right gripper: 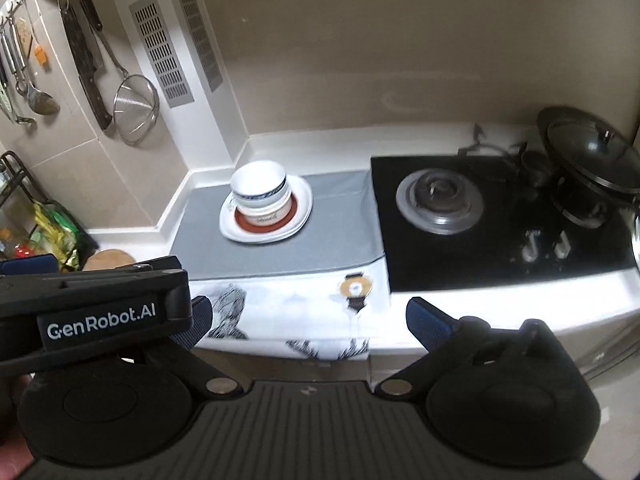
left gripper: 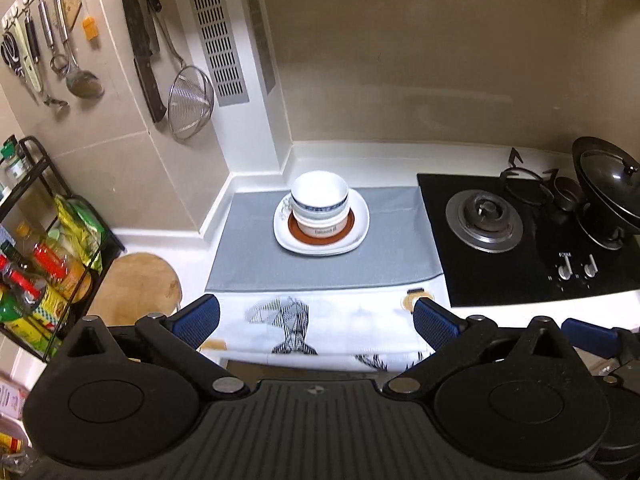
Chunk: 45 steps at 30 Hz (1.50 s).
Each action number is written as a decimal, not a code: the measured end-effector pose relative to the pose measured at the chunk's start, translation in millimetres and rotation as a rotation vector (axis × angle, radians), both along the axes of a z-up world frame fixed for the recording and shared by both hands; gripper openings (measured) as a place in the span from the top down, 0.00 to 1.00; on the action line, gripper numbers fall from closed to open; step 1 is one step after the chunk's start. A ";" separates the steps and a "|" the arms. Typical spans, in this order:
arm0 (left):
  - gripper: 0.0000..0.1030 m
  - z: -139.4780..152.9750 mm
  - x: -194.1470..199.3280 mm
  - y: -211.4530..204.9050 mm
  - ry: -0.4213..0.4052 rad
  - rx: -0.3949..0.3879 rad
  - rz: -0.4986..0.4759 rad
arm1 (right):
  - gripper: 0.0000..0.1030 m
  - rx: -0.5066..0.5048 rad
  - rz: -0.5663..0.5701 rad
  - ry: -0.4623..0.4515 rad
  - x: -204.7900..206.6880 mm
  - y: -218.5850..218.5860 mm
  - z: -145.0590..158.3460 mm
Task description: Organize plates and bowls
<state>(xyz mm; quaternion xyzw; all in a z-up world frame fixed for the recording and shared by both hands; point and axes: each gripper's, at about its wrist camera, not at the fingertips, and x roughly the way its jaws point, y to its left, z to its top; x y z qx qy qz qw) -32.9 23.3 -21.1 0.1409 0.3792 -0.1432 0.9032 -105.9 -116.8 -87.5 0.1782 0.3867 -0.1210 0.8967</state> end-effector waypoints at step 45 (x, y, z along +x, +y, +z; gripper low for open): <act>0.00 8.7 -32.2 12.1 -0.001 0.014 0.007 | 0.00 0.017 0.036 -0.020 -27.9 10.9 2.0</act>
